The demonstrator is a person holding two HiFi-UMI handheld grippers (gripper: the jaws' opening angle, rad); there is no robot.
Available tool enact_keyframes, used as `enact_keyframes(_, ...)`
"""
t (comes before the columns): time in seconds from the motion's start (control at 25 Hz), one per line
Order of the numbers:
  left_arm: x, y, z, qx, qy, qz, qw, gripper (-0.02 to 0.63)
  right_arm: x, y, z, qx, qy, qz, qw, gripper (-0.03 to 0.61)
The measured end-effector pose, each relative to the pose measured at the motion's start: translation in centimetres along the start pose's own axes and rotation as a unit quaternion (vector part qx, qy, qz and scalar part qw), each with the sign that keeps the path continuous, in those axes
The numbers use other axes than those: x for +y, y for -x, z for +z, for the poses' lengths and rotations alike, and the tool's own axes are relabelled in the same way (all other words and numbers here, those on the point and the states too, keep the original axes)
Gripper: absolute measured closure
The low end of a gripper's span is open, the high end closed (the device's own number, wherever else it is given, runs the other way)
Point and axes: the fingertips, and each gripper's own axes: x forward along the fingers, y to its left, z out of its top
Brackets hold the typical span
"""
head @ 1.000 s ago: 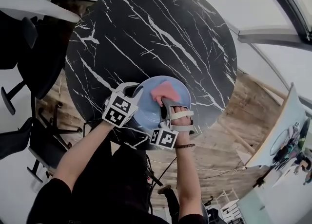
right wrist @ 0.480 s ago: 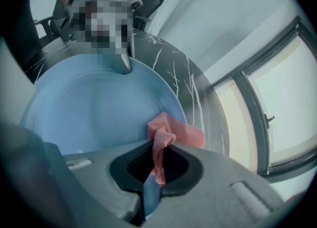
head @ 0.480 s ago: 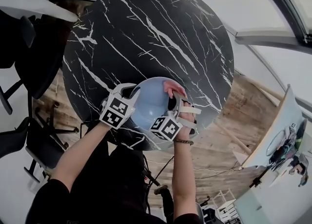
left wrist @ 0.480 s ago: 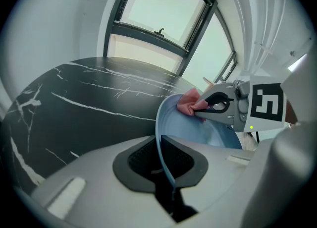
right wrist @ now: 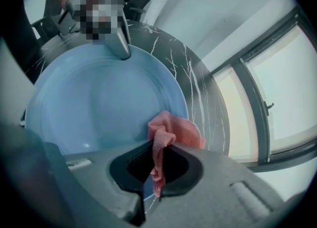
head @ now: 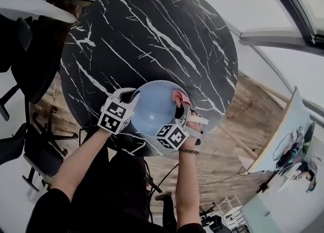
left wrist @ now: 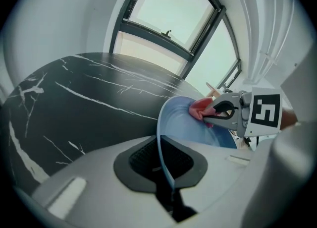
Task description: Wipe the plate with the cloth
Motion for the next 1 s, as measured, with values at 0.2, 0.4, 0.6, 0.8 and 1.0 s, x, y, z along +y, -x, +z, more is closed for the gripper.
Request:
enact_keyframes(0.2,0.1,0.0,0.1,-0.002,0.016,-0.003,0.9999,0.592,1.2,0.6,-1.5,0.011,-0.009,0.007,1.0,0.563)
enact_keyframes(0.4,0.2,0.1,0.1,-0.005,0.027,-0.001,0.9996,0.592,2.7,1.4,-2.5,0.024,-0.017,0.023,0.999,0.563)
enact_keyframes(0.6,0.4,0.0,0.3,-0.012,0.046,-0.001,0.9989,0.594,4.4,2.3,-3.0,0.028,-0.015,0.051,0.998,0.563)
enact_keyframes(0.8,0.5,0.0,0.5,-0.012,0.044,0.002,0.999,0.594,6.3,3.3,-3.2,0.036,-0.002,0.071,0.997,0.563)
enact_keyframes(1.0,0.4,0.1,0.3,-0.007,0.06,-0.002,0.9982,0.594,7.4,4.4,-2.9,0.042,-0.019,0.09,0.995,0.563)
